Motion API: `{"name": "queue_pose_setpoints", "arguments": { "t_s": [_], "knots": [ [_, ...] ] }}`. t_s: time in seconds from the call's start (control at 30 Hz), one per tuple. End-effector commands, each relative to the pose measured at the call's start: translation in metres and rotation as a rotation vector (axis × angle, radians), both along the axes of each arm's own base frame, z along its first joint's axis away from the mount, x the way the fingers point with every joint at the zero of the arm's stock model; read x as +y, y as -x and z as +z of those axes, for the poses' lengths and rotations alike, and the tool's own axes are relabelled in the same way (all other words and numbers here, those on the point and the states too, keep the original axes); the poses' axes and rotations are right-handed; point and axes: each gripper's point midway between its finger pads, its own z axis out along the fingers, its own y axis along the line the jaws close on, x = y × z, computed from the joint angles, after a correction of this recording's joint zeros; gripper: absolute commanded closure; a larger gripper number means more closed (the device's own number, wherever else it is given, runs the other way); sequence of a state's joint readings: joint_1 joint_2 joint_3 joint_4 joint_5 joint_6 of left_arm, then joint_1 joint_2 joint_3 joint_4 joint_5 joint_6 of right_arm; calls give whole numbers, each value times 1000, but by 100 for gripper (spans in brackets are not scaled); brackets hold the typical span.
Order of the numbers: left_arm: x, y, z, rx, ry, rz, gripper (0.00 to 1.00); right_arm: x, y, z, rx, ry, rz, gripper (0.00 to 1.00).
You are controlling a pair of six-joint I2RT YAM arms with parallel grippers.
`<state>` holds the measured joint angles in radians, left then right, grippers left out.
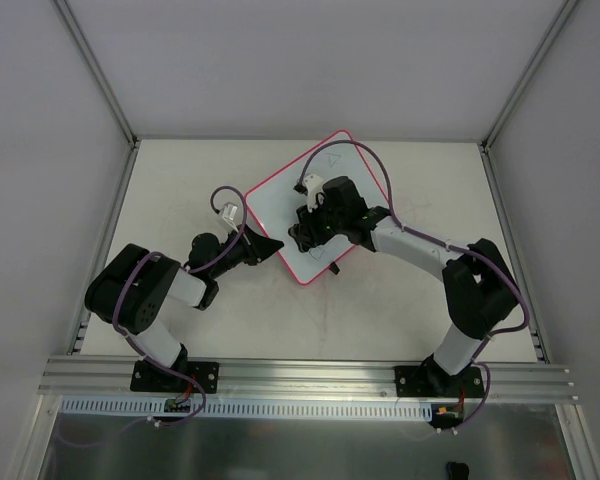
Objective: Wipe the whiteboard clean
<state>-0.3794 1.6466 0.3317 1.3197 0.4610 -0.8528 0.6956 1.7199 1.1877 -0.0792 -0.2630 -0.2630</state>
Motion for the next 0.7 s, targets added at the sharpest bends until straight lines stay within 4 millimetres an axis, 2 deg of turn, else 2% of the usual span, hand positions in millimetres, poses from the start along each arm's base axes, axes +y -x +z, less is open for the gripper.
{"name": "queue_pose_setpoints", "arguments": {
  "t_s": [0.0, 0.27, 0.5, 0.67],
  "knots": [
    [-14, 0, 66, -286, 98, -52, 100, -71, -42, -43, -3, 139, -257, 100],
    [-14, 0, 66, -289, 98, -50, 100, -123, -69, -39, -56, 174, -454, 100],
    [-14, 1, 66, -288, 99, -53, 100, -147, -88, -36, -59, 177, -546, 100],
    [-14, 0, 65, -286, 98, -53, 100, -145, -95, -26, -58, 158, -542, 100]
  ]
}}
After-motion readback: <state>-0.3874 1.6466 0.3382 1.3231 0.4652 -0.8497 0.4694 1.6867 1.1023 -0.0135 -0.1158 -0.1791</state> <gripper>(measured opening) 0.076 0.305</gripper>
